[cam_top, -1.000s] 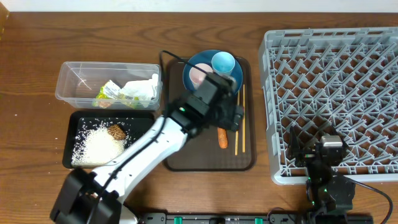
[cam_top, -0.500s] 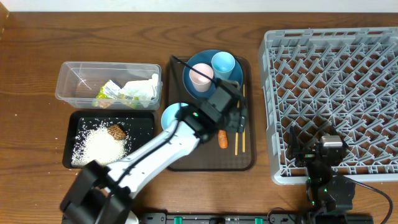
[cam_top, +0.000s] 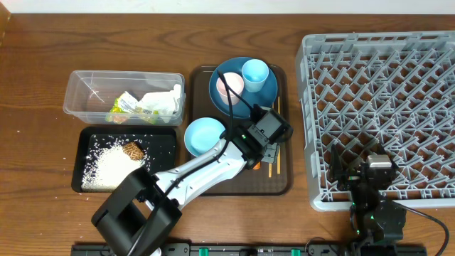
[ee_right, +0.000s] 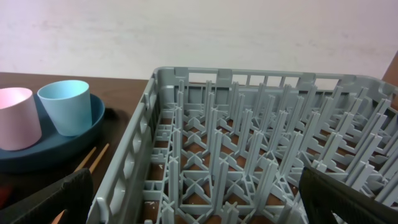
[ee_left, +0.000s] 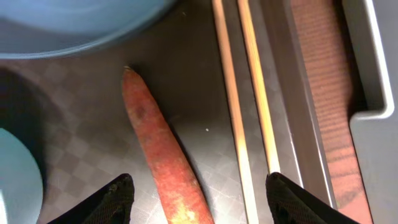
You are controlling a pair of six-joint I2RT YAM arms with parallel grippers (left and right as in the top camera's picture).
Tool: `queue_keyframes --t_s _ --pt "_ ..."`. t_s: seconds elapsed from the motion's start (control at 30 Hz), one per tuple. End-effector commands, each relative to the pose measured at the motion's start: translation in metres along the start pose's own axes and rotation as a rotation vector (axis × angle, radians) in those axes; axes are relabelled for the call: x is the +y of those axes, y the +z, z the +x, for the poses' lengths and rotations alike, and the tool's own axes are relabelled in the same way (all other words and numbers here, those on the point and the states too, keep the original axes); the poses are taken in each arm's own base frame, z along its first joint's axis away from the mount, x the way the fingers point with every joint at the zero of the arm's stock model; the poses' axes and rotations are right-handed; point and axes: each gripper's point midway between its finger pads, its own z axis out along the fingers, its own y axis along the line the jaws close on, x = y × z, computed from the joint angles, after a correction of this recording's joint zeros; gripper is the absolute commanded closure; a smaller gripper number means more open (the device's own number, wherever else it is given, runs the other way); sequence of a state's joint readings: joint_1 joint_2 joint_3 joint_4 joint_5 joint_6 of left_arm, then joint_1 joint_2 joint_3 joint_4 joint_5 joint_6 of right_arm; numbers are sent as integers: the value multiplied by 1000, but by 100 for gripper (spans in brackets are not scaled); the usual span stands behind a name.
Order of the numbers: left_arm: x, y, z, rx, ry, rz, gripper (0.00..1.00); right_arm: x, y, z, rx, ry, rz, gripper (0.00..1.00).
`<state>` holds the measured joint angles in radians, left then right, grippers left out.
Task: Sort waste into correct bins and load items into the dishwasher rack
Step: 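Lower the left gripper and grasp the orange carrot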
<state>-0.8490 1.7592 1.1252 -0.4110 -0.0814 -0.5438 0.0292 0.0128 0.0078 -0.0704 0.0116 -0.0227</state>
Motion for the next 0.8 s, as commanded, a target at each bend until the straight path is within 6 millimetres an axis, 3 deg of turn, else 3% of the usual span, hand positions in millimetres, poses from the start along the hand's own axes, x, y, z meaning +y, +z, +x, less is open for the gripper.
queue_keyframes --t_s 0.0,0.5,0.63,0.77 --pt "5 1 -6 -27 -48 -35 32 -1 0 1 2 -8 3 1" --pt "26 33 10 171 -224 27 44 -1 0 1 2 -8 3 1" --pt "34 26 -2 207 -269 45 44 -1 0 1 2 -8 3 1" --pt "30 14 -3 240 -210 31 45 -1 0 1 2 -8 3 1"
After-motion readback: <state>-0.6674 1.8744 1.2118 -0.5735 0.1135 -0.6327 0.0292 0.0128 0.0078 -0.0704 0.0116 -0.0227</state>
